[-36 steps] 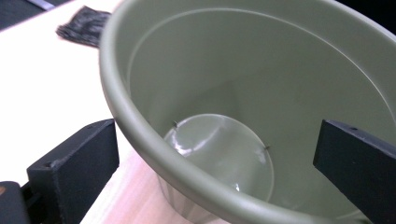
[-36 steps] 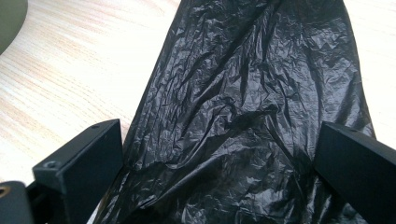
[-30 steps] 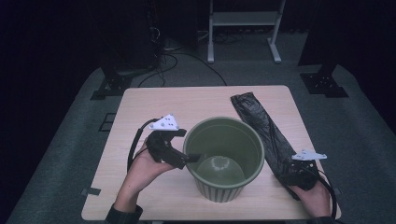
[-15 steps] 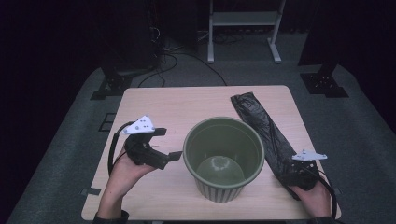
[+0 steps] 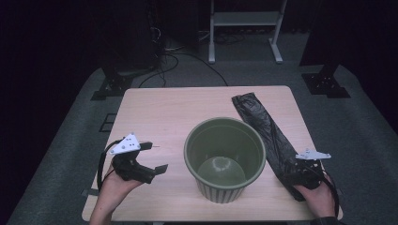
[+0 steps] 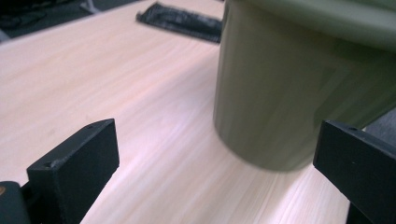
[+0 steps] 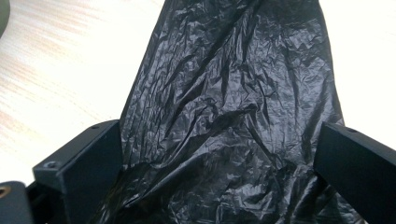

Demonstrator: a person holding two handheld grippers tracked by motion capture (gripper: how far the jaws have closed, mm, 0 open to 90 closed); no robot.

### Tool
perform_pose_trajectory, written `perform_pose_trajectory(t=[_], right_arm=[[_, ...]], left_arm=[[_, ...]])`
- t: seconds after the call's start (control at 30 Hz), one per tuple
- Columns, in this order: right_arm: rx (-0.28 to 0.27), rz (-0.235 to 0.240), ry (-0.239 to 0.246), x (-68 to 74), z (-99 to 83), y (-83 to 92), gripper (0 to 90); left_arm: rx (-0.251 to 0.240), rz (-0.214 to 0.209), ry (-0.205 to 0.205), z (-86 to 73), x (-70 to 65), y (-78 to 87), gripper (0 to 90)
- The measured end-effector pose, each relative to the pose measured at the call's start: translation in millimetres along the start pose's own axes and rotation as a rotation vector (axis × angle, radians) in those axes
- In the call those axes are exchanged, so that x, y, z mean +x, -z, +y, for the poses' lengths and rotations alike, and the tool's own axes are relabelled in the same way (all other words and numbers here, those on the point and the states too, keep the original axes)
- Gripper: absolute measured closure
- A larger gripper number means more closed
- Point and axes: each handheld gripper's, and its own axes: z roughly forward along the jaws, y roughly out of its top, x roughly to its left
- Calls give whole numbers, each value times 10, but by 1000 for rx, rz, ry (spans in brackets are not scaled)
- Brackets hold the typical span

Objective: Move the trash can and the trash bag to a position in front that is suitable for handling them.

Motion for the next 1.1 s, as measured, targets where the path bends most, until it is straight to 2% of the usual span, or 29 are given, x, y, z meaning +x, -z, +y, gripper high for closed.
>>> perform_pose_trajectory(t=[0.03,0.07,0.1,0.13,0.2,0.23,0.27,0.33,0.37,0.43,0.47,0.5,0.63,0.7,0.77,0.8,0.83,0.87,0.9,0.97,1.0,1.07,1.1], right_arm=[[0,0,0,0,0,0,4],[-4,6,-11,-6,18,7,4],[-9,11,-13,-8,28,10,0],[2,20,-17,-10,43,4,0],[11,35,-13,-12,69,-16,0],[11,35,-13,-12,69,-16,0],[12,35,-5,-8,110,-32,0],[6,30,-3,-6,164,-42,0],[-1,33,-2,-9,194,-47,0],[-17,47,2,-20,243,-64,0],[-17,47,2,-20,243,-64,0],[-9,37,8,-15,295,-94,0],[-23,51,12,-25,390,-145,0],[-19,43,16,-23,417,-161,0],[-24,45,37,-17,485,-209,0],[-34,53,35,-18,497,-222,0],[-33,56,35,-20,514,-241,0],[-25,46,39,-18,539,-260,0],[-27,38,47,-16,565,-274,0],[-33,41,45,-18,595,-283,0],[-61,62,38,-27,641,-306,0],[-48,60,43,-30,672,-333,0],[-47,37,57,-21,729,-376,0]], left_arm=[[0,0,0,0,0,0,0],[10,1,5,-113,30,-22,0],[10,1,5,-113,30,-22,0],[7,4,1,-232,67,-46,0],[24,15,9,-344,103,-78,0],[24,15,9,-344,103,-78,0],[45,29,17,-447,121,-113,0],[53,29,26,-552,139,-148,0],[53,29,26,-552,139,-148,0],[76,33,31,-687,151,-201,0],[76,33,31,-687,151,-201,0],[81,32,33,-757,160,-221,0],[86,55,48,-868,182,-248,0],[92,57,50,-898,193,-261,0],[104,62,59,-967,216,-291,0],[115,64,65,-1001,233,-304,0],[145,85,61,-1054,252,-330,0],[154,89,63,-1079,260,-338,0],[178,90,68,-1088,267,-348,0],[184,101,61,-1092,264,-347,0],[192,116,56,-1095,259,-344,0],[197,121,56,-1096,258,-349,0],[212,128,43,-1091,251,-363,0]])
